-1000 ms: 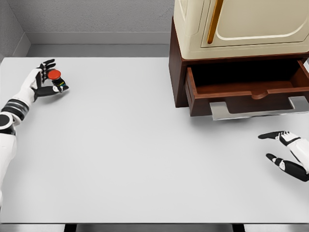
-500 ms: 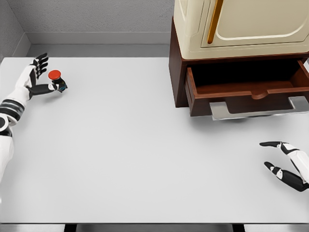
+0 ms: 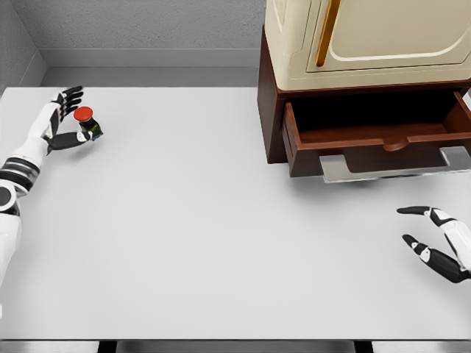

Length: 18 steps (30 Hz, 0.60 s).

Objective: Put the switch into the drawer with left arm, and close the drawer with right arm

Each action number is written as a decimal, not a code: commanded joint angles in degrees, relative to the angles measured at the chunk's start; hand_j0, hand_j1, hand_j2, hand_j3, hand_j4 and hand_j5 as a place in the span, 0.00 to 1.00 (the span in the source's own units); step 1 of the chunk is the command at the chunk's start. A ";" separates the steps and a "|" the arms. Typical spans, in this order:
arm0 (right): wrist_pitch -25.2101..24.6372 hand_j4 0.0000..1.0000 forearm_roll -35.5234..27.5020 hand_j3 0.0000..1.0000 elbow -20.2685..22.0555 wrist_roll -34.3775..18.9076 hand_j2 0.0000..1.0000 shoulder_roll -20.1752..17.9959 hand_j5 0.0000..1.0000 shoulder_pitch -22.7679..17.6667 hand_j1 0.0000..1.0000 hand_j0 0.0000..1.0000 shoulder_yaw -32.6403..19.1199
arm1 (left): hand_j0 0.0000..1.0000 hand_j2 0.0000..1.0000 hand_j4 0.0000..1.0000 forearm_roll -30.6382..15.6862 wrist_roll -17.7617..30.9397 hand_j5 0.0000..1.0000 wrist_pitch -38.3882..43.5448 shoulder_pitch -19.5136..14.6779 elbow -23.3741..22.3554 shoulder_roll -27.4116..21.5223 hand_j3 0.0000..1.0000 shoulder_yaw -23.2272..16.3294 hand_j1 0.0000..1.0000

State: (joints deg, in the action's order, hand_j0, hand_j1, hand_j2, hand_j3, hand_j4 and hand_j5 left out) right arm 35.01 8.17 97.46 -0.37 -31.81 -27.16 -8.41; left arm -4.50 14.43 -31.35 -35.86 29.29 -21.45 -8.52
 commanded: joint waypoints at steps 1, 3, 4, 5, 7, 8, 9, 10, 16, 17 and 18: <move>-0.01 0.64 -0.43 0.64 0.10 0.02 0.64 0.35 0.64 0.00 0.64 0.64 0.33 | 0.88 0.88 0.88 0.72 -2.12 0.88 -0.12 0.00 0.07 0.00 0.88 -0.01 0.88; -0.01 0.64 -0.87 0.64 1.24 0.02 0.64 0.79 0.64 0.09 0.64 0.64 0.42 | 0.88 0.88 0.88 0.90 -2.21 0.88 -0.03 0.00 -0.20 0.00 0.88 -0.01 0.88; -0.01 0.64 -1.05 0.64 1.51 0.02 0.64 1.58 0.64 0.09 0.64 0.64 0.42 | 0.88 0.88 0.88 0.90 -2.21 0.88 -0.03 -0.09 -1.08 0.00 0.88 -0.01 0.88; -0.01 0.64 -1.05 0.64 1.68 0.02 0.64 1.67 0.64 0.09 0.64 0.64 0.42 | 0.88 0.88 0.88 0.90 -2.21 0.88 0.14 -0.09 -1.43 0.00 0.88 0.08 0.88; -0.01 0.61 -1.13 0.61 1.95 -0.07 0.61 1.67 0.61 0.09 0.61 0.61 0.42 | 0.87 0.87 0.87 0.90 -2.21 0.87 0.41 -0.09 -1.52 0.00 0.87 0.08 0.87; -0.01 0.61 -1.13 0.61 1.95 0.02 0.61 1.67 0.61 0.09 0.61 0.61 0.42 | 0.80 0.80 0.80 0.90 -2.21 0.80 0.41 -0.09 -1.52 0.00 0.80 0.08 0.80; -0.01 0.60 -1.22 0.60 2.04 0.02 0.60 1.67 0.60 0.18 0.60 0.60 0.33 | 0.74 0.74 0.74 0.90 -2.21 0.74 0.32 -0.09 -1.52 0.00 0.74 -0.01 0.74; -0.01 0.56 -1.22 0.56 1.95 0.02 0.56 1.75 0.56 0.44 0.56 0.56 0.15 | 0.73 0.73 0.73 0.90 -2.21 0.73 0.32 -0.09 -1.52 0.00 0.73 -0.01 0.73; -0.01 0.51 -1.31 0.51 1.95 0.02 0.51 1.84 0.51 1.50 0.51 0.51 -0.46 | 0.74 0.74 0.74 2.30 -2.21 0.74 0.32 -0.09 -1.34 0.71 0.74 -0.10 0.74; -0.01 0.51 -1.31 0.51 1.95 0.02 0.51 1.84 0.51 1.50 0.51 0.51 -0.46 | 0.74 0.74 0.74 2.75 -2.21 0.74 0.32 -0.09 -1.34 0.79 0.74 -0.10 0.74; -0.01 0.51 -1.31 0.51 1.95 0.02 0.51 1.84 0.51 1.50 0.51 0.51 -0.46 | 0.74 0.74 0.74 2.75 -2.21 0.74 0.32 -0.09 -1.25 1.15 0.74 -0.10 0.74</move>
State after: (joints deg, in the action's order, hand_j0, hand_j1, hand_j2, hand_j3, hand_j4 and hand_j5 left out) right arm 35.01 7.17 99.35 -0.37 -29.94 -25.66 -8.80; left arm -2.06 12.23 -31.06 -35.86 27.89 -20.64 -8.72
